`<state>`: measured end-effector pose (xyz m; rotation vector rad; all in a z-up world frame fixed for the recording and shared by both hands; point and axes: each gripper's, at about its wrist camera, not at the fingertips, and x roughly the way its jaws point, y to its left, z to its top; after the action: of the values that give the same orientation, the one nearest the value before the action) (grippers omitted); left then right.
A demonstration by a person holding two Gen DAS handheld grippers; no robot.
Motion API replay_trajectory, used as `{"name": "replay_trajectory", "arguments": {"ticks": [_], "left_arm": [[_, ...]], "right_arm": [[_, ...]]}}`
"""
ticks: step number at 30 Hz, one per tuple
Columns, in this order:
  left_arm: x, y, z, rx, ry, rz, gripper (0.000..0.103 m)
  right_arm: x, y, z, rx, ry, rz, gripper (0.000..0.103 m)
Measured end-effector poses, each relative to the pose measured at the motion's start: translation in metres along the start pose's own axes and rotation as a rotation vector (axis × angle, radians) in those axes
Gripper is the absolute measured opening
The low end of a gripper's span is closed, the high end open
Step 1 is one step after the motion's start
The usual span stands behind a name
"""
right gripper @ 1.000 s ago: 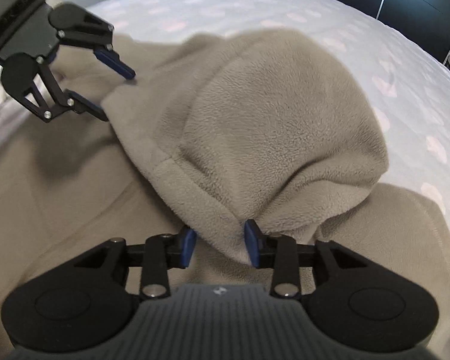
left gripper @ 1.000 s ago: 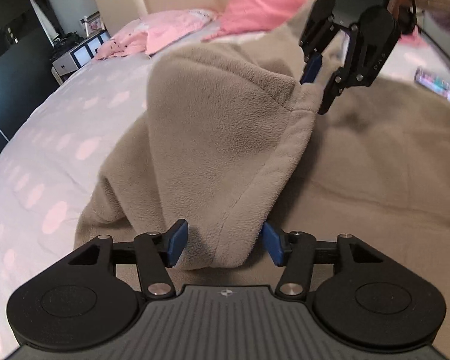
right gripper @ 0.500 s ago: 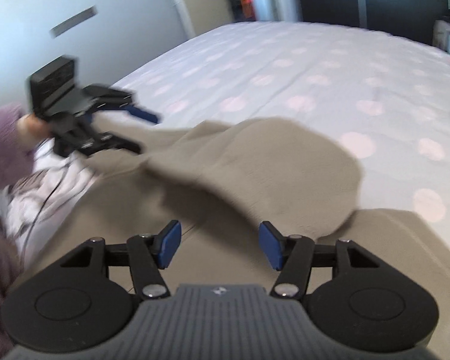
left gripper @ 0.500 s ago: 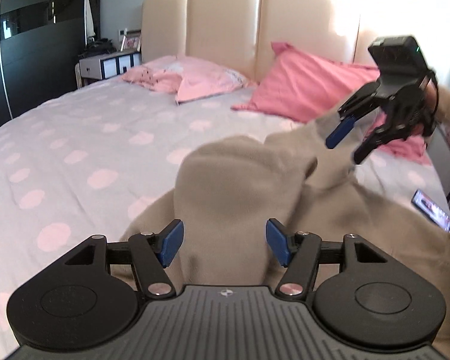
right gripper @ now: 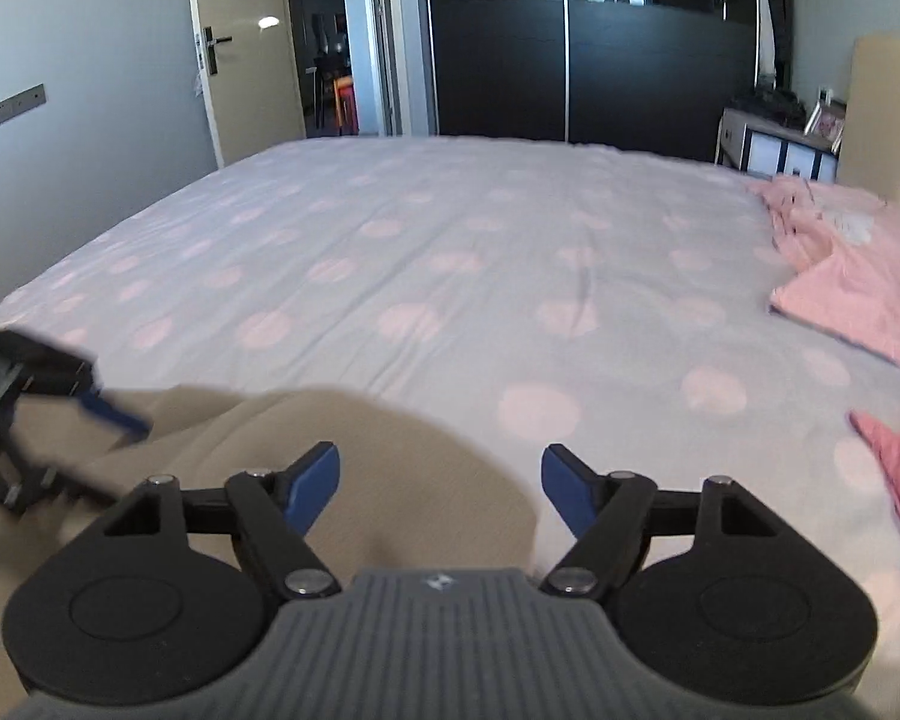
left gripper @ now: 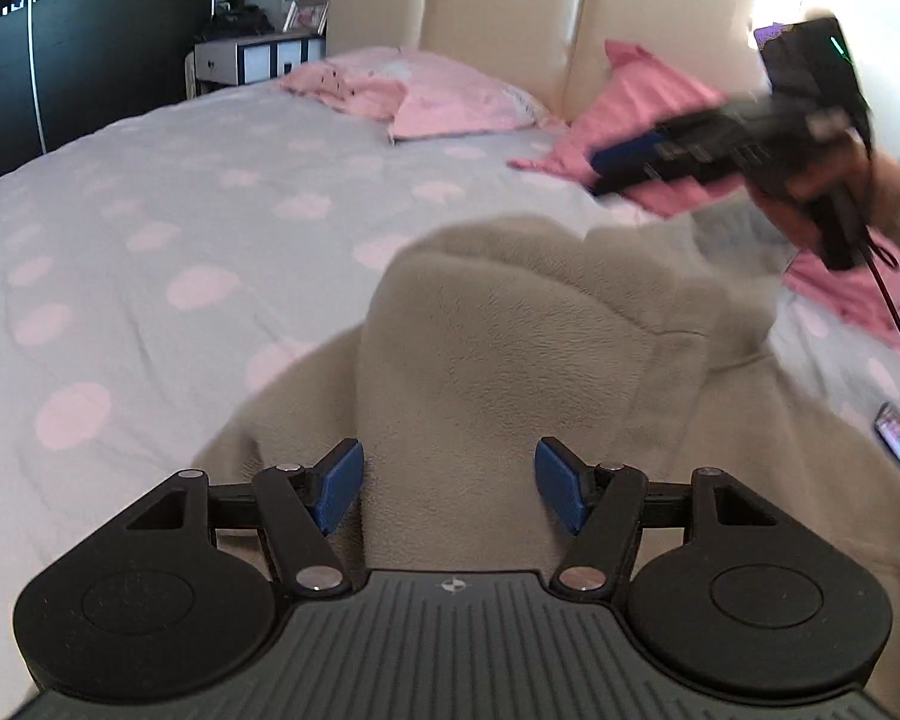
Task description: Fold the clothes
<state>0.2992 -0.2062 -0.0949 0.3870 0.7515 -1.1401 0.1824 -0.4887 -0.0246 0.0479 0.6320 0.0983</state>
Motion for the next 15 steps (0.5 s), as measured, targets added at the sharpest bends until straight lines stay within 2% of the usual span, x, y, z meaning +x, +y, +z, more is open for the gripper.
{"name": "replay_trajectory", "arguments": {"ticks": [2, 6, 7, 8, 9, 10, 13, 15], "left_arm": [[0.011, 0.004, -0.003, -0.028, 0.033, 0.007, 0.062], [0.017, 0.019, -0.009, -0.132, 0.051, -0.041, 0.059], [0.016, 0.02, -0.01, -0.141, 0.052, -0.056, 0.051], [0.015, 0.021, -0.011, -0.142, 0.051, -0.071, 0.044], [0.014, 0.021, -0.011, -0.139, 0.048, -0.085, 0.028], [0.012, 0.02, -0.011, -0.131, 0.043, -0.094, 0.016], [0.002, 0.016, -0.005, -0.077, 0.032, -0.07, 0.006], [-0.008, 0.015, 0.008, -0.026, 0.027, -0.036, 0.006]], "right_arm": [[0.023, -0.013, 0.005, 0.033, 0.017, 0.036, 0.077], [0.062, -0.024, -0.005, 0.138, 0.111, 0.151, 0.077], [0.061, -0.025, -0.01, 0.158, 0.106, 0.199, 0.066], [0.056, -0.024, -0.013, 0.158, 0.086, 0.235, 0.046], [0.05, -0.023, -0.014, 0.142, 0.07, 0.248, 0.035], [0.044, -0.022, -0.013, 0.122, 0.061, 0.248, 0.017], [0.032, -0.019, -0.002, 0.07, 0.027, 0.268, 0.014], [0.028, -0.014, 0.007, 0.029, 0.011, 0.274, 0.011]]}}
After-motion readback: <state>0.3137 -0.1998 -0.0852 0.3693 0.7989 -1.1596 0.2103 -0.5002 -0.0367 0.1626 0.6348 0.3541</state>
